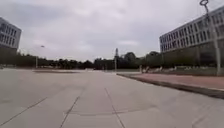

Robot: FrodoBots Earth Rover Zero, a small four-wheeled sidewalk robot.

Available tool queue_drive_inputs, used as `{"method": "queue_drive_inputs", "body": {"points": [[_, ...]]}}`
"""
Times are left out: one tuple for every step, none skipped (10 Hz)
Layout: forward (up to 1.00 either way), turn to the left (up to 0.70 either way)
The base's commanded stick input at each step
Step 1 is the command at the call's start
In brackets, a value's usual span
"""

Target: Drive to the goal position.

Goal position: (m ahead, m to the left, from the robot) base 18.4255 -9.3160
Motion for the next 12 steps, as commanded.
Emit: {"method": "queue_drive_inputs", "body": {"points": [[1.00, 0.00], [1.00, 0.00], [1.00, 0.00], [1.00, 0.00], [1.00, 0.12], [1.00, 0.37], [1.00, 0.23], [1.00, 0.00], [1.00, 0.00], [1.00, 0.00], [1.00, 0.00], [1.00, 0.00]]}}
